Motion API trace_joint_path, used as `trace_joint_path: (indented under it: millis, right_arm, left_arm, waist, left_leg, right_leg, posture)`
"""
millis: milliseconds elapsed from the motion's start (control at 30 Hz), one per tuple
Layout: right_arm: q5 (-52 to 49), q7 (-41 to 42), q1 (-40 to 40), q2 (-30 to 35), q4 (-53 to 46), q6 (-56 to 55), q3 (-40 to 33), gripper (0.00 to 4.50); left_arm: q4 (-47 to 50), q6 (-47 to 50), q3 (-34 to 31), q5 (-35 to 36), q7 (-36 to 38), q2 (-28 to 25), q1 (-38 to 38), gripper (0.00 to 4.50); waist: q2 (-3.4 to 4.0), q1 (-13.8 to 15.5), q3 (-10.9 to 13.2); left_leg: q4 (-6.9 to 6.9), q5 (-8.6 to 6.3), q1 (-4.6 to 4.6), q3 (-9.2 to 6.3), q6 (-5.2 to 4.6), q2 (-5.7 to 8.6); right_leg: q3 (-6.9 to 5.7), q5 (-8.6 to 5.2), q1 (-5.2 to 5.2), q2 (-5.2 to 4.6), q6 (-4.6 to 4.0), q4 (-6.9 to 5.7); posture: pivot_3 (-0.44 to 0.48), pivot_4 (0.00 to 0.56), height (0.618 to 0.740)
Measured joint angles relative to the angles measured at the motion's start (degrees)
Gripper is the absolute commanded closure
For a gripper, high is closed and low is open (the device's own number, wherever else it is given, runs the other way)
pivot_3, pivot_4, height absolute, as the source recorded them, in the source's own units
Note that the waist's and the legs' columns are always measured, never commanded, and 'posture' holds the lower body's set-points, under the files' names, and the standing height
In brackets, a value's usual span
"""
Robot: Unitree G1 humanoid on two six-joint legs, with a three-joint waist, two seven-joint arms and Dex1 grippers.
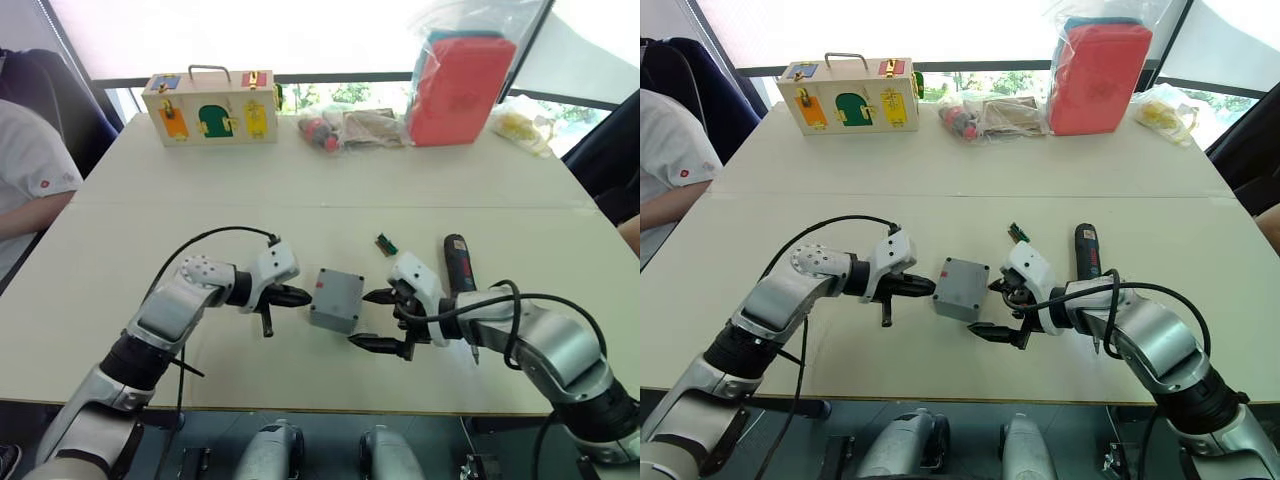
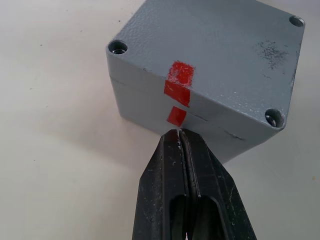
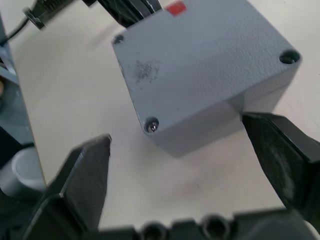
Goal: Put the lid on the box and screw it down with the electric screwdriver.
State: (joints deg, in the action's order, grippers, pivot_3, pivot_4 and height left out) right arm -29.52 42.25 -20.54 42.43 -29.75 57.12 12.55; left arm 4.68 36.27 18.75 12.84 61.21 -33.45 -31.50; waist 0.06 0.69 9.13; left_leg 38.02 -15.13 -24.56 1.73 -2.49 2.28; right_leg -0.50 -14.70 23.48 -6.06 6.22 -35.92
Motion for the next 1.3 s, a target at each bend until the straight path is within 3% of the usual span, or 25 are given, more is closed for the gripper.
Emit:
trace_joint_path:
  millis: [267, 400, 567, 667, 833, 1300]
  right_arm:
    - [-0.89, 1.86, 0.03, 3.31, 1.02, -0.23, -4.15, 0.08]
    - [-0.50, 2.07, 0.32, 4.98, 3.78, -2.12, -9.23, 0.08]
    - [4.34, -0.42, 1.78, 3.84, 11.10, -7.08, -9.13, 0.08]
    - [6.51, -1.97, 2.12, 2.50, 14.87, -8.68, -8.77, 0.70]
    - [8.11, -3.48, 2.02, 0.04, 17.91, -10.21, -8.91, 2.49]
    - [8.33, -3.68, 1.85, -0.99, 17.63, -10.12, -9.18, 2.49]
  left_arm:
    - [-0.17, 0.38, -0.21, 0.42, 0.25, -0.30, -0.43, 4.50]
    - [-0.94, 0.50, -3.52, 1.94, 1.23, -2.21, -2.37, 4.50]
    - [1.04, 2.34, -7.26, 6.03, 2.48, -2.42, -4.68, 4.50]
    - [2.73, 3.42, -7.23, 7.21, 2.67, -2.44, -4.69, 4.50]
    - [4.30, 4.36, -7.18, 7.88, 2.29, -2.46, -4.64, 4.50]
    - [4.57, 4.67, -6.31, 7.84, 2.03, -2.50, -3.58, 4.50]
  waist:
    - [0.00, 0.01, 0.00]
    - [-0.01, -0.04, 0.00]
    - [-0.01, 0.01, 0.00]
    - [-0.01, -0.06, 0.00]
    - [0.00, -0.07, 0.01]
    - [0.00, -0.03, 0.01]
  left_leg:
    - [0.01, 0.00, 0.00, 0.00, 0.00, 0.01]
    - [0.00, 0.00, 0.01, 0.00, 0.00, 0.00]
    - [0.01, 0.01, 0.01, 0.01, 0.00, 0.01]
    - [0.01, 0.03, 0.01, 0.01, 0.04, 0.01]
    - [0.01, 0.06, 0.03, 0.01, 0.06, 0.00]
    - [0.05, 0.07, 0.05, 0.01, 0.04, 0.00]
  right_leg:
    - [-0.01, 0.03, -0.01, 0.01, 0.06, 0.00]
    - [-0.01, 0.03, 0.01, 0.03, 0.05, -0.02]
    - [-0.01, 0.07, -0.03, 0.03, 0.14, 0.00]
    - [-0.01, 0.08, -0.01, 0.07, 0.15, -0.04]
    - [-0.01, 0.08, -0.01, 0.16, 0.15, -0.08]
    - [-0.02, 0.09, -0.05, 0.25, 0.18, -0.10]
  posture:
    - [0.000, 0.150, 0.740]
    - [0.000, 0.150, 0.740]
    - [0.000, 0.150, 0.740]
    - [0.000, 0.150, 0.740]
    - [0.000, 0.150, 0.740]
    - [0.000, 0.150, 0.740]
